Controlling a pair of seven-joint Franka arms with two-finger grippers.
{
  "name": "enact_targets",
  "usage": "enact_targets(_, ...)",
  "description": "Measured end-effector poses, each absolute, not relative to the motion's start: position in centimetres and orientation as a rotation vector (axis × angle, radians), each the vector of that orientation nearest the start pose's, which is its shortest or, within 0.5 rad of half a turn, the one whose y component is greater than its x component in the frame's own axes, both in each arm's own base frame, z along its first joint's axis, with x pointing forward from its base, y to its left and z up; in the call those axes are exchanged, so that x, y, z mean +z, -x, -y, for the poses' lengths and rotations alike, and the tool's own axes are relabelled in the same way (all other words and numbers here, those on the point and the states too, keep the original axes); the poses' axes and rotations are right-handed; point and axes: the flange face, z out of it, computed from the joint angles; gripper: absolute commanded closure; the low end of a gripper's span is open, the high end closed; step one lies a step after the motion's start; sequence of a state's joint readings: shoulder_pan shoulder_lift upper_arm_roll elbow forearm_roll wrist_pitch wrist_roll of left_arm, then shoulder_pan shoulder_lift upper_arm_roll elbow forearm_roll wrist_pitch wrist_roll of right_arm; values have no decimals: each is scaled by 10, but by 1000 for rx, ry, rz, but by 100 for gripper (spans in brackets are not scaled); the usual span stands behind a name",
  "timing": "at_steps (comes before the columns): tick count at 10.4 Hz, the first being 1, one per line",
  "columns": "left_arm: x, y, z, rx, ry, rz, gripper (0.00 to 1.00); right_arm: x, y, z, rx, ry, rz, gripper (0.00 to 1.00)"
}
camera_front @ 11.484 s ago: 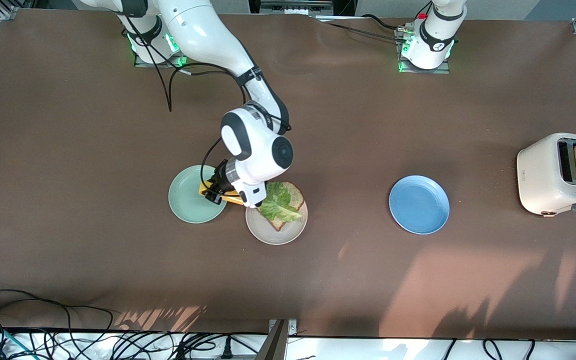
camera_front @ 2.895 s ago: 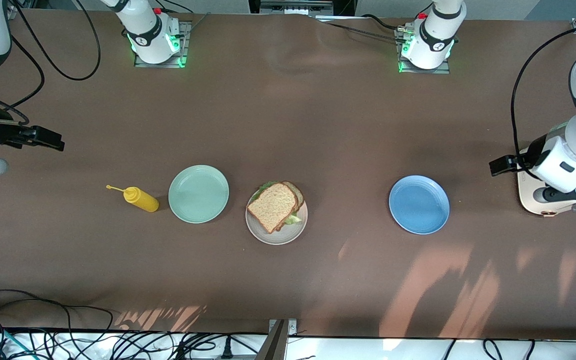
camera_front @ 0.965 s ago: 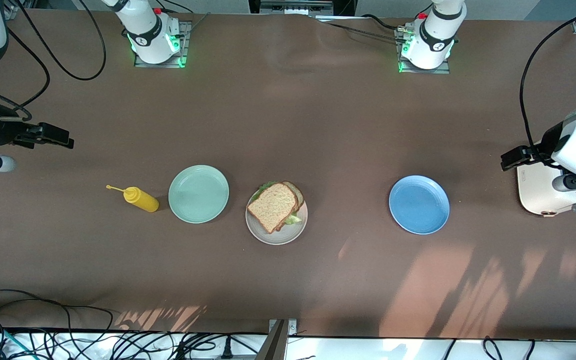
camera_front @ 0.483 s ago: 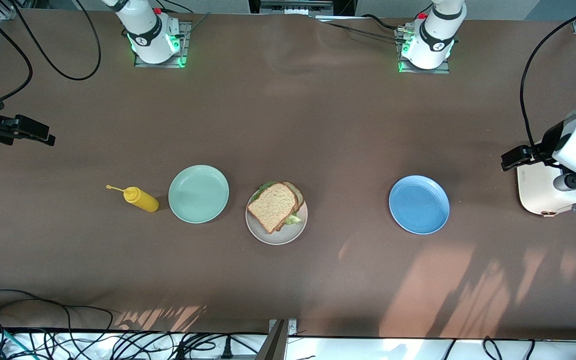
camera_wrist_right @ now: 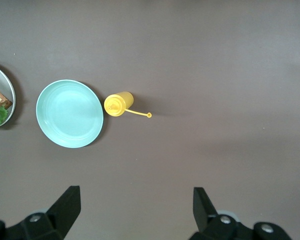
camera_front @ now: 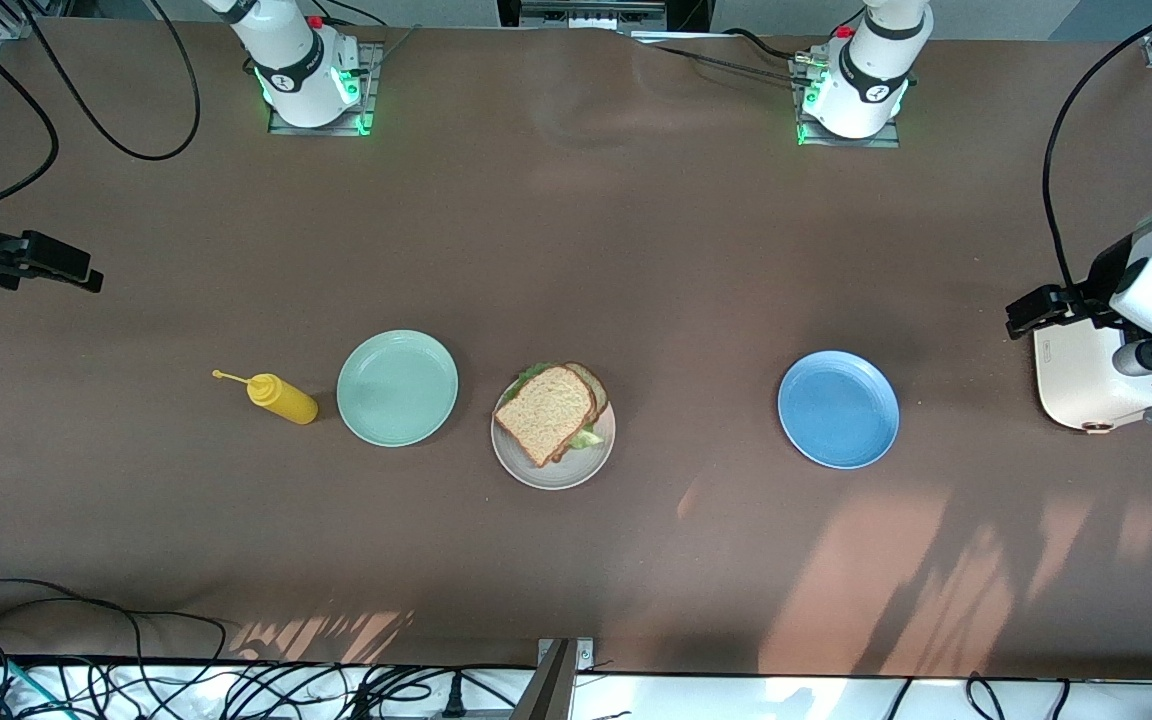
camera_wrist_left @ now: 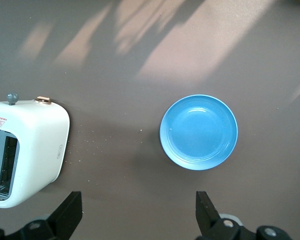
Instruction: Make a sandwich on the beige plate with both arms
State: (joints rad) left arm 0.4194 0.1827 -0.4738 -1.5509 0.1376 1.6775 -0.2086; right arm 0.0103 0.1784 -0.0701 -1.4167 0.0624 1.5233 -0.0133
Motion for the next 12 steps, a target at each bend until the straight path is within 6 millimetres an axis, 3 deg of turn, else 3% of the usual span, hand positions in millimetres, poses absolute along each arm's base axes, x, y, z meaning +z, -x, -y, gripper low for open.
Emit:
enact_targets(9,545,-610,-4,53,3067,227,0,590,-603,25,104,3087,-70,0)
enact_targets(12,542,-611,4,54,3016,232,0,590,-603,25,104,3087,-70,0)
